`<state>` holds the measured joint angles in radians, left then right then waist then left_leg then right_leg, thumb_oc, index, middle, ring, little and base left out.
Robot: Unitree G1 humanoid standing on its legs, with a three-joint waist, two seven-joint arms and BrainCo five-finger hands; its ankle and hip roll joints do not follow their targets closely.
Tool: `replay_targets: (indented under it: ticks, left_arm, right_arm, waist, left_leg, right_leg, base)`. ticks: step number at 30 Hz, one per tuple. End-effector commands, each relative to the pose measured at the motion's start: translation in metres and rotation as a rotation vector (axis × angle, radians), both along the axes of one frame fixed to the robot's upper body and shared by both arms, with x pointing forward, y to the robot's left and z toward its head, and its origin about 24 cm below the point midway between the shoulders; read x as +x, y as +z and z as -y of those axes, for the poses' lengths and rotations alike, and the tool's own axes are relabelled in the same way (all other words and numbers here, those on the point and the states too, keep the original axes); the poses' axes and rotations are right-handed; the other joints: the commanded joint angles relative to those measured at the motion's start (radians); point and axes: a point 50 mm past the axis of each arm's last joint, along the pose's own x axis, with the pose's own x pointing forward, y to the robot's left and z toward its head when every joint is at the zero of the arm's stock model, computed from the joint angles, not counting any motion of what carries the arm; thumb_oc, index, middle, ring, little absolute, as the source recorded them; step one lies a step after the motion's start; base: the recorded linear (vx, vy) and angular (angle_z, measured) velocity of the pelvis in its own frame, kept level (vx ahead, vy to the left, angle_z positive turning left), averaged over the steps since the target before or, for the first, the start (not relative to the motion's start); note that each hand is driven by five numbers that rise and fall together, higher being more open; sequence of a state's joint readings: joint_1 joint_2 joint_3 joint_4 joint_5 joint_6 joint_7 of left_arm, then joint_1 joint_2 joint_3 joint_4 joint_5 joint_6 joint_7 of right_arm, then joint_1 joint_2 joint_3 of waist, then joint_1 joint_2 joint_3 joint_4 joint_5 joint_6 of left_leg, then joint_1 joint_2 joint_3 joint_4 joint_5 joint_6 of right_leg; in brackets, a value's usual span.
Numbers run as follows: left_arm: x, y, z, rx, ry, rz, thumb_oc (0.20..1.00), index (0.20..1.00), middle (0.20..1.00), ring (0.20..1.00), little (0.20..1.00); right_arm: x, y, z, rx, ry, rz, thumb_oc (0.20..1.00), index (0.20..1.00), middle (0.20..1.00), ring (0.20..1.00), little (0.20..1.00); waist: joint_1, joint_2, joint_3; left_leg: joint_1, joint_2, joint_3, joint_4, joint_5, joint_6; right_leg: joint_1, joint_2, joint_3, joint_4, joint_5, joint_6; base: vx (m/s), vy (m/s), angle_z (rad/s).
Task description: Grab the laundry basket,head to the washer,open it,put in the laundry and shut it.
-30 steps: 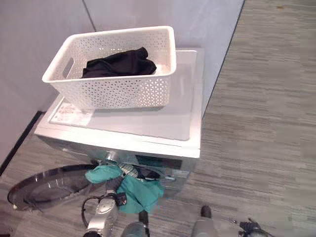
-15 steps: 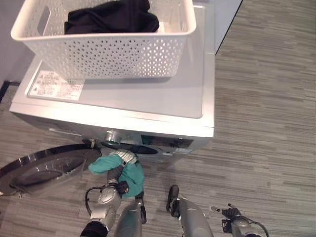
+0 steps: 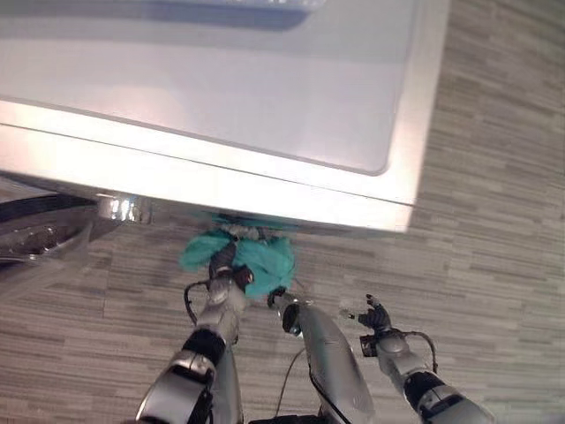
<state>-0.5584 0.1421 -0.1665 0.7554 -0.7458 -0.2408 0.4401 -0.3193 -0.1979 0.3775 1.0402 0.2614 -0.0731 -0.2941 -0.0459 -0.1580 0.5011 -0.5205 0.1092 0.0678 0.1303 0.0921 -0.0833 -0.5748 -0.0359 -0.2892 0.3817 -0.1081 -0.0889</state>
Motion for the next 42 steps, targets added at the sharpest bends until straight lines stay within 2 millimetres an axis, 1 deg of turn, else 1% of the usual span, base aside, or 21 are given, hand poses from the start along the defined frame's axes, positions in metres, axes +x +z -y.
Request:
replay_targets:
  ticks: [1,4,7,8,12,15,17,19,20,21,24,25,26,28,29,30,31,33,37,38,42]
  left_arm:
    - [-0.001,0.017,-0.018,0.017,0.095,0.108,0.200,0.200,0.200,0.200,0.200]
    - [0.008,0.043,-0.030,0.035,0.139,0.195,0.200,0.200,0.200,0.200,0.200]
    - [0.028,0.085,-0.035,0.067,0.149,0.287,0.200,0.200,0.200,0.200,0.200]
    - [0.028,0.085,-0.035,0.067,0.149,0.287,0.200,0.200,0.200,0.200,0.200]
    - [0.047,0.114,-0.025,0.025,0.125,0.324,0.200,0.200,0.200,0.200,0.200]
    - [0.052,0.125,-0.024,0.015,0.125,0.338,0.200,0.200,0.200,0.200,0.200]
    - [0.062,0.153,-0.036,0.034,0.162,0.360,0.200,0.200,0.200,0.200,0.200]
    - [0.064,0.169,-0.046,0.038,0.189,0.387,0.200,0.200,0.200,0.200,0.200]
    - [0.064,0.170,-0.047,0.038,0.189,0.388,0.200,0.200,0.200,0.200,0.200]
    - [0.065,0.188,-0.059,0.052,0.223,0.420,0.200,0.200,0.200,0.200,0.200]
    - [0.065,0.209,-0.070,0.068,0.248,0.455,0.200,0.200,0.200,0.200,0.200]
    - [0.063,0.229,-0.080,0.082,0.275,0.495,0.200,0.200,0.200,0.200,0.200]
    - [0.063,0.231,-0.081,0.082,0.276,0.497,0.200,0.200,0.200,0.200,0.200]
    - [0.058,0.265,-0.088,0.106,0.298,0.572,0.200,0.200,0.200,0.200,0.200]
    - [0.058,0.266,-0.088,0.106,0.298,0.573,0.200,0.200,0.200,0.200,0.200]
    - [0.055,0.282,-0.090,0.105,0.306,0.613,0.200,0.200,0.200,0.200,0.200]
    - [0.055,0.282,-0.090,0.105,0.305,0.614,0.200,0.200,0.200,0.200,0.200]
    - [0.050,0.305,-0.086,0.109,0.305,0.678,0.200,0.200,0.200,0.200,0.200]
    - [0.046,0.326,-0.075,0.073,0.288,0.746,0.200,0.200,0.200,0.200,0.200]
    - [0.043,0.340,-0.069,0.066,0.276,0.786,0.200,0.200,0.200,0.200,0.200]
    - [0.033,0.370,-0.061,0.078,0.275,0.855,0.200,0.200,0.200,0.200,0.200]
  right_arm:
    - [-0.028,-0.018,0.013,-0.086,0.020,-0.088,1.000,1.000,1.000,1.000,1.000]
    - [-0.035,-0.023,0.015,-0.124,0.060,-0.129,1.000,1.000,1.000,1.000,1.000]
    - [-0.031,-0.022,0.014,-0.147,0.093,-0.135,1.000,1.000,1.000,1.000,1.000]
    - [-0.031,-0.022,0.014,-0.147,0.093,-0.135,1.000,1.000,1.000,1.000,1.000]
    - [-0.013,-0.009,0.001,-0.125,0.133,-0.048,1.000,1.000,1.000,1.000,1.000]
    - [-0.005,-0.002,-0.005,-0.113,0.144,-0.004,1.000,1.000,1.000,1.000,1.000]
    - [0.009,0.012,-0.017,-0.101,0.192,0.082,1.000,1.000,1.000,1.000,1.000]
    - [0.011,0.014,-0.018,-0.110,0.213,0.098,1.000,1.000,1.000,1.000,1.000]
    - [0.011,0.014,-0.018,-0.110,0.214,0.100,1.000,1.000,1.000,1.000,1.000]
    - [0.011,0.014,-0.016,-0.123,0.228,0.097,1.000,1.000,1.000,1.000,1.000]
    - [0.009,0.012,-0.011,-0.141,0.230,0.077,1.000,1.000,1.000,1.000,1.000]
    - [0.006,0.008,-0.003,-0.161,0.220,0.052,1.000,1.000,1.000,1.000,1.000]
    - [0.006,0.009,-0.004,-0.161,0.221,0.054,1.000,1.000,1.000,1.000,1.000]
    - [0.001,0.005,0.008,-0.185,0.212,0.023,1.000,1.000,1.000,1.000,1.000]
    - [0.002,0.005,0.008,-0.185,0.212,0.025,1.000,1.000,1.000,1.000,1.000]
    - [0.002,0.005,0.010,-0.187,0.212,0.021,1.000,1.000,1.000,1.000,1.000]
    - [0.002,0.005,0.010,-0.187,0.212,0.021,1.000,1.000,1.000,1.000,1.000]
    - [0.005,0.009,0.016,-0.196,0.203,0.029,1.000,1.000,1.000,1.000,1.000]
    - [0.013,0.017,0.020,-0.202,0.188,0.074,1.000,1.000,1.000,1.000,1.000]
    - [0.019,0.026,0.020,-0.209,0.194,0.119,1.000,1.000,1.000,1.000,1.000]
    - [0.029,0.043,0.021,-0.229,0.217,0.209,1.000,1.000,1.000,1.000,1.000]
  waist:
    - [-0.005,-0.006,-0.090]
    - [-0.012,-0.012,-0.090]
    - [-0.034,-0.022,-0.093]
    - [-0.034,-0.022,-0.093]
    - [-0.066,-0.039,-0.084]
    - [-0.076,-0.043,-0.080]
    - [-0.104,-0.064,-0.065]
    - [-0.115,-0.071,-0.066]
    - [-0.117,-0.072,-0.066]
    - [-0.124,-0.077,-0.068]
    - [-0.134,-0.080,-0.074]
    - [-0.144,-0.079,-0.081]
    - [-0.144,-0.080,-0.080]
    - [-0.158,-0.075,-0.091]
    - [-0.158,-0.075,-0.091]
    - [-0.164,-0.073,-0.096]
    - [-0.164,-0.073,-0.096]
    - [-0.171,-0.070,-0.098]
    - [-0.176,-0.066,-0.090]
    - [-0.183,-0.062,-0.083]
    - [-0.198,-0.056,-0.077]
  left_leg:
    - [-0.014,0.026,0.010,0.035,-0.111,0.002]
    - [-0.032,0.022,0.014,0.050,-0.122,0.007]
    - [-0.077,0.015,0.025,0.072,-0.134,0.010]
    - [-0.078,0.015,0.025,0.072,-0.134,0.010]
    - [-0.126,0.015,0.034,0.090,-0.140,0.015]
    - [-0.146,0.014,0.037,0.092,-0.140,0.015]
    - [-0.191,0.021,0.044,0.100,-0.140,0.015]
    - [-0.207,0.025,0.047,0.101,-0.141,0.016]
    - [-0.209,0.025,0.047,0.102,-0.141,0.016]
    - [-0.222,0.027,0.048,0.103,-0.145,0.018]
    - [-0.234,0.028,0.053,0.109,-0.150,0.020]
    - [-0.240,0.030,0.053,0.111,-0.154,0.022]
    - [-0.242,0.030,0.053,0.112,-0.154,0.022]
    - [-0.249,0.031,0.051,0.115,-0.159,0.024]
    - [-0.250,0.031,0.051,0.115,-0.159,0.024]
    - [-0.249,0.030,0.052,0.113,-0.161,0.025]
    - [-0.249,0.030,0.052,0.113,-0.161,0.025]
    - [-0.262,0.027,0.054,0.123,-0.168,0.029]
    - [-0.294,0.025,0.046,0.157,-0.181,0.035]
    - [-0.321,0.028,0.043,0.180,-0.192,0.038]
    - [-0.422,0.043,0.026,0.283,-0.231,0.048]
  right_leg:
    - [0.051,-0.051,0.100,-0.163,0.015,0.144]
    - [0.035,-0.054,0.103,-0.163,0.020,0.144]
    - [-0.010,-0.059,0.114,-0.155,0.030,0.151]
    - [-0.011,-0.059,0.114,-0.154,0.030,0.151]
    - [-0.059,-0.061,0.124,-0.147,0.042,0.159]
    - [-0.079,-0.063,0.127,-0.146,0.045,0.161]
    - [-0.124,-0.062,0.129,-0.145,0.059,0.171]
    - [-0.141,-0.061,0.130,-0.146,0.064,0.175]
    - [-0.143,-0.061,0.130,-0.145,0.065,0.176]
    - [-0.157,-0.058,0.131,-0.149,0.072,0.180]
    - [-0.168,-0.056,0.133,-0.157,0.081,0.186]
    - [-0.173,-0.055,0.136,-0.162,0.087,0.189]
    - [-0.175,-0.055,0.137,-0.162,0.087,0.189]
    - [-0.180,-0.054,0.141,-0.177,0.096,0.194]
    - [-0.180,-0.054,0.141,-0.178,0.096,0.194]
    - [-0.179,-0.052,0.145,-0.185,0.100,0.196]
    - [-0.179,-0.052,0.145,-0.185,0.100,0.196]
    - [-0.186,-0.051,0.151,-0.187,0.102,0.199]
    - [-0.213,-0.053,0.158,-0.162,0.095,0.196]
    - [-0.240,-0.057,0.158,-0.139,0.088,0.194]
    - [-0.336,-0.061,0.159,-0.056,0.063,0.187]
  base:
    - [-0.01,0.017,-0.09]
    - [-0.02,0.014,-0.10]
    - [-0.05,0.052,-0.07]
    - [-0.03,0.026,-0.05]
    - [-0.04,0.021,-0.12]
    - [-0.03,0.014,-0.09]
    - [-0.03,0.023,-0.08]
    - [0.00,0.007,-0.09]
    - [0.01,0.006,-0.21]
    - [0.01,0.009,-0.18]
    - [0.01,0.008,-0.10]
    - [0.02,0.010,-0.11]
    - [0.04,0.001,-0.13]
    - [0.05,-0.004,-0.10]
    - [0.05,0.020,-0.05]
    - [0.00,0.000,0.00]
    - [0.05,0.028,-0.01]
    - [0.03,0.015,-0.03]
    - [0.01,-0.001,-0.01]
    - [0.00,0.000,0.00]
    - [0.00,-0.017,0.06]
